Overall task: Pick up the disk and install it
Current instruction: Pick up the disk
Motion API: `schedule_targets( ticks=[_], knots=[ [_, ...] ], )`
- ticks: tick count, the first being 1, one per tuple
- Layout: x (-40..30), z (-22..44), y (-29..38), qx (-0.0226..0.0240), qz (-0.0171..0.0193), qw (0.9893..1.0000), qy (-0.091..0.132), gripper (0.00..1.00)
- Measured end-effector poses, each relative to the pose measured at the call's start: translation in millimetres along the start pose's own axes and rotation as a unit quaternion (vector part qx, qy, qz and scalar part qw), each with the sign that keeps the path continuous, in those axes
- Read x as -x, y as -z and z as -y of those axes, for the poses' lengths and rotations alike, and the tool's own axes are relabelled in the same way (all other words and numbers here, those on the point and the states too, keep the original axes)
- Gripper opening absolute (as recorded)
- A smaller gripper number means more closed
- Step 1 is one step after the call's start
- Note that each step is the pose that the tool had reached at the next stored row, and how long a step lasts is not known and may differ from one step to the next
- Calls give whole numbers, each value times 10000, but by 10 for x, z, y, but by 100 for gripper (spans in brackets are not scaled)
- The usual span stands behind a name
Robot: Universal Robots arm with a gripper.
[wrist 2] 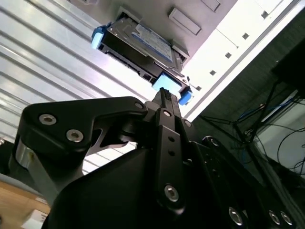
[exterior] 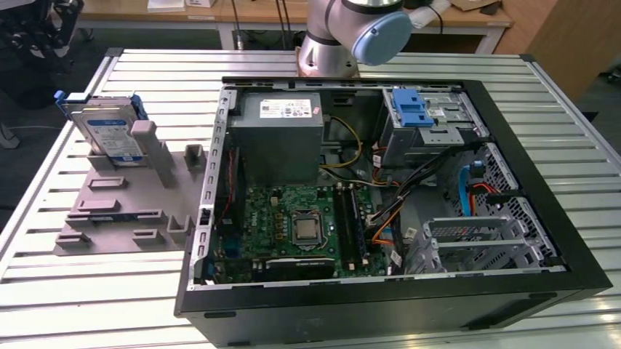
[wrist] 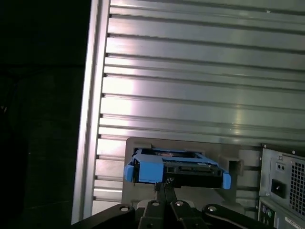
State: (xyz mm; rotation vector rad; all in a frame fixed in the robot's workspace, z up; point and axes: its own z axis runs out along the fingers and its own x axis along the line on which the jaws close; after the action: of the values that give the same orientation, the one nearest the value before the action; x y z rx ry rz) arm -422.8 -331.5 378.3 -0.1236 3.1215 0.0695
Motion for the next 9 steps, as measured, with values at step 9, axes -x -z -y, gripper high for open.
schedule_targets(
  ticks=[9],
  knots=[
    [0,0,-1,14,-33,9971,756,11]
  ],
)
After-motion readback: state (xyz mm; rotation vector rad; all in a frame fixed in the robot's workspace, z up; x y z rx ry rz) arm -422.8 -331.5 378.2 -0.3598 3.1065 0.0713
